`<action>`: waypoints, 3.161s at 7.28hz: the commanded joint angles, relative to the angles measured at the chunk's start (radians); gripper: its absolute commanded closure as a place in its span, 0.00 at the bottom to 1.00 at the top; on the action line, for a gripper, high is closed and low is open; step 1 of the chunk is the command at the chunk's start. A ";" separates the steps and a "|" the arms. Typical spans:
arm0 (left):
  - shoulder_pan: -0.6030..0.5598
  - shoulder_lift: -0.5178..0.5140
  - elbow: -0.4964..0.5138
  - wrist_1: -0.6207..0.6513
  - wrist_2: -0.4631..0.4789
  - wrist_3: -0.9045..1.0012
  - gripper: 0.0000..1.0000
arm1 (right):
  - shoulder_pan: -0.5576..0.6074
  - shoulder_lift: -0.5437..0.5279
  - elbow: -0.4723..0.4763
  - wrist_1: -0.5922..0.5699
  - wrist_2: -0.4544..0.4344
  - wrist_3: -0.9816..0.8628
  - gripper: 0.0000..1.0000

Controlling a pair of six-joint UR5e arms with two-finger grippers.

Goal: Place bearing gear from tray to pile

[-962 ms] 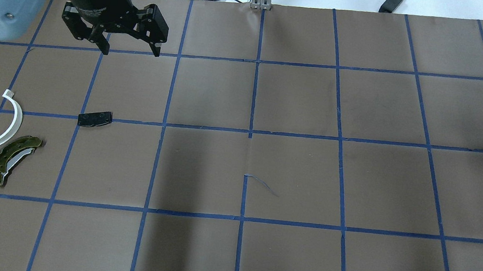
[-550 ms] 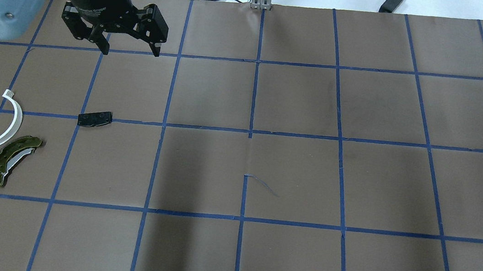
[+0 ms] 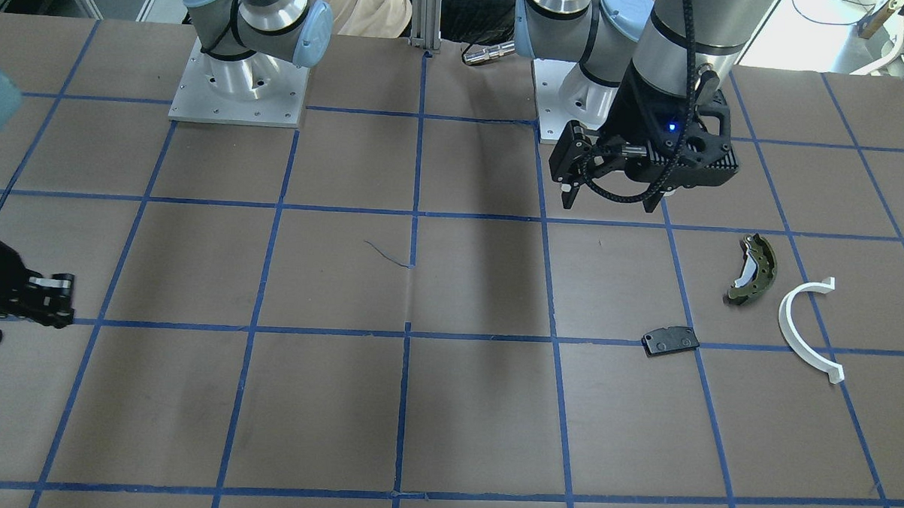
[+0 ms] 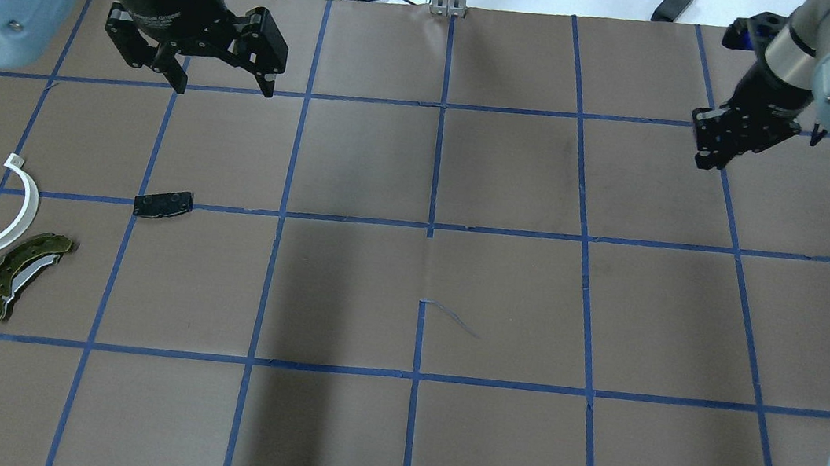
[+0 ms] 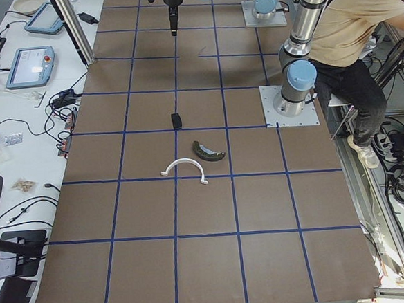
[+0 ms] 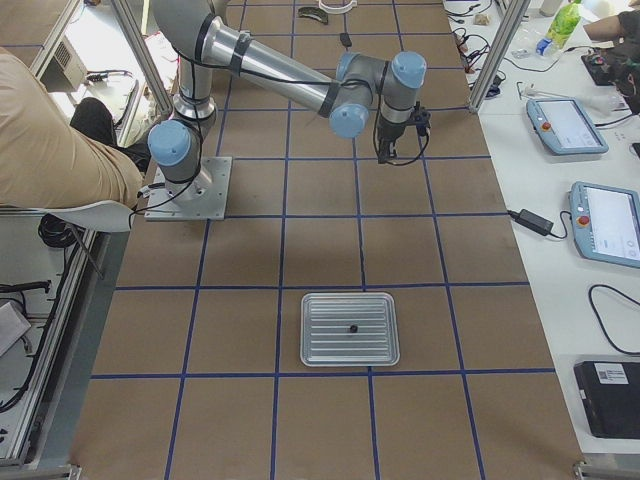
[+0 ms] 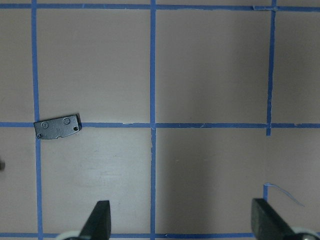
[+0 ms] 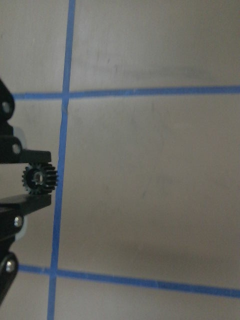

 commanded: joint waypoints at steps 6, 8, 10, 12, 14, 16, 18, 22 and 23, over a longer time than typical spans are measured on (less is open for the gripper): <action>0.000 0.000 -0.001 0.000 0.001 0.002 0.00 | 0.470 0.065 0.107 -0.238 0.066 0.677 1.00; 0.000 0.000 -0.001 0.000 0.001 0.002 0.00 | 0.501 0.082 0.184 -0.359 0.089 0.734 1.00; 0.000 0.000 -0.002 0.001 0.000 0.009 0.00 | 0.538 0.097 0.191 -0.359 0.089 0.788 1.00; 0.008 -0.008 -0.010 0.000 -0.009 0.003 0.00 | 0.579 0.121 0.192 -0.361 0.089 0.828 1.00; 0.013 -0.040 -0.042 0.045 -0.011 0.012 0.00 | 0.581 0.141 0.210 -0.364 0.089 0.828 1.00; 0.014 -0.087 -0.092 0.128 -0.008 0.035 0.00 | 0.579 0.146 0.210 -0.379 0.087 0.827 0.59; 0.014 -0.110 -0.134 0.144 -0.008 0.042 0.00 | 0.579 0.141 0.204 -0.394 0.089 0.830 0.00; -0.029 -0.176 -0.394 0.591 -0.011 -0.077 0.00 | 0.384 0.061 0.187 -0.306 0.069 0.691 0.00; -0.073 -0.201 -0.418 0.613 -0.011 -0.121 0.00 | 0.289 0.005 0.186 -0.237 0.068 0.555 0.00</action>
